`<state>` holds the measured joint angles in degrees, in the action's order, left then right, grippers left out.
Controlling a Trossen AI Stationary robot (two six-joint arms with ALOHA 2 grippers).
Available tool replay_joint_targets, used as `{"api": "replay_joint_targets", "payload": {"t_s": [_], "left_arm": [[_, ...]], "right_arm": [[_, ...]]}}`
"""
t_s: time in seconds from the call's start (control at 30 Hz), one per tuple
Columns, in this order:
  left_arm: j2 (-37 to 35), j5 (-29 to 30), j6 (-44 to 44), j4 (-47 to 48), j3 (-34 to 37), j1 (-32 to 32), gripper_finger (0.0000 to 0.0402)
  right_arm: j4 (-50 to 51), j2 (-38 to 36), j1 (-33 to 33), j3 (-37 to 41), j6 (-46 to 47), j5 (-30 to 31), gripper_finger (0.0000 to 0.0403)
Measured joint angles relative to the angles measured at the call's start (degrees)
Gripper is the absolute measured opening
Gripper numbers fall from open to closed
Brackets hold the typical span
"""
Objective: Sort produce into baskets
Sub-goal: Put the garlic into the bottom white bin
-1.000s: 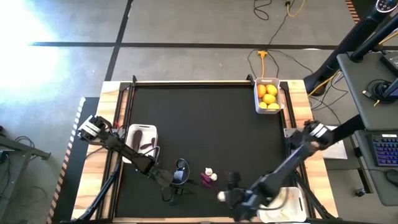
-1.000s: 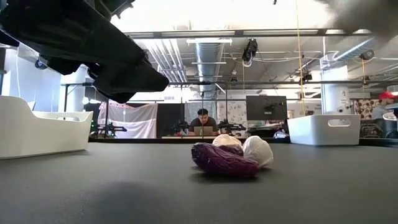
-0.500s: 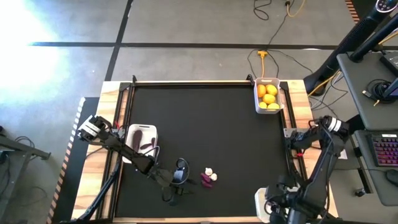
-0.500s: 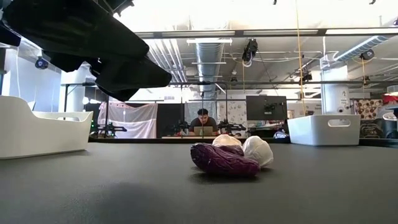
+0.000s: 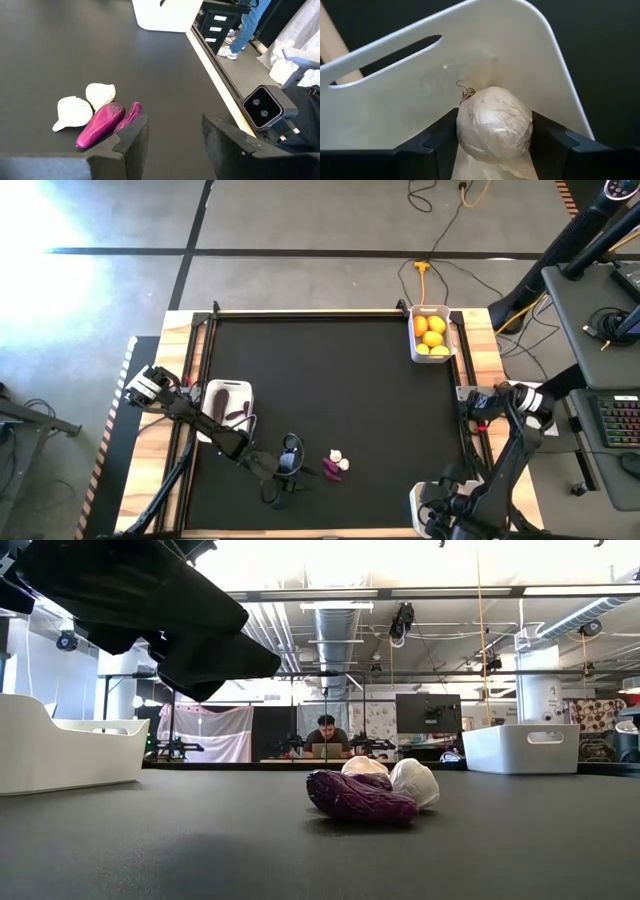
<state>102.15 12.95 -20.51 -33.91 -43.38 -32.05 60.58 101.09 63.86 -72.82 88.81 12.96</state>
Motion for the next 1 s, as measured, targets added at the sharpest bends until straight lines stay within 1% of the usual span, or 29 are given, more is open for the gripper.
{"api": "replay_joint_targets", "payload": {"t_s": [0.13, 0.27, 0.43, 0.47, 0.53, 0.6, 0.67, 0.73, 0.77, 0.87, 1.0], "left_arm": [[0.0, 0.0, 0.0, 0.0, 0.0, 0.0, 0.0166], [0.0, 0.0, 0.0, 0.0, 0.0, 0.0, 0.0166], [0.0, 0.0, 0.5, 0.0, 0.0, 0.0, 0.0166], [0.0, 0.0, 0.5, 0.0, -0.1, 0.0, 0.0166], [0.0, 0.0, 0.5, -0.5, -0.1, 0.0, 0.0166], [0.0, 0.0, 0.5, -1.2, -0.1, 0.0, 0.0166], [0.0, 0.0, 0.5, -1.4, -0.1, 0.0, 0.0166], [0.0, 0.0, 0.5, -1.6, -0.1, 0.0, 0.0166], [0.0, 0.0, 0.5, -1.6, -0.1, 0.0, 0.0166], [0.0, 0.0, 0.5, -1.6, -0.1, 0.0, 0.0166], [-0.1, 0.2, 1.1, -1.6, -0.1, 0.7, 0.0166]], "right_arm": [[0.1, 0.0, 0.0, -0.1, 1.3, -1.8, 0.0226], [1.7, -2.3, -0.1, -2.2, 1.1, -6.1, 0.0261], [6.4, -6.6, -0.5, -7.5, 1.0, -6.1, 0.0294], [7.5, -7.4, -0.7, -8.8, 0.7, -5.1, 0.0298], [9.3, -8.8, -1.4, -11.2, -1.8, -1.0, 0.0303], [9.6, -9.7, -2.6, -12.9, -6.9, 5.5, 0.0306], [9.0, -9.9, -3.9, -13.9, -13.3, 13.7, 0.0306], [8.4, -9.7, -5.7, -14.0, -19.7, 19.4, 0.0303], [7.7, -9.4, -6.8, -13.9, -22.5, 20.7, 0.0302], [4.7, -7.8, -10.5, -12.5, -29.8, 21.7, 0.0297], [-4.3, -5.8, -15.0, -8.8, -38.5, 21.6, 0.0295]]}}
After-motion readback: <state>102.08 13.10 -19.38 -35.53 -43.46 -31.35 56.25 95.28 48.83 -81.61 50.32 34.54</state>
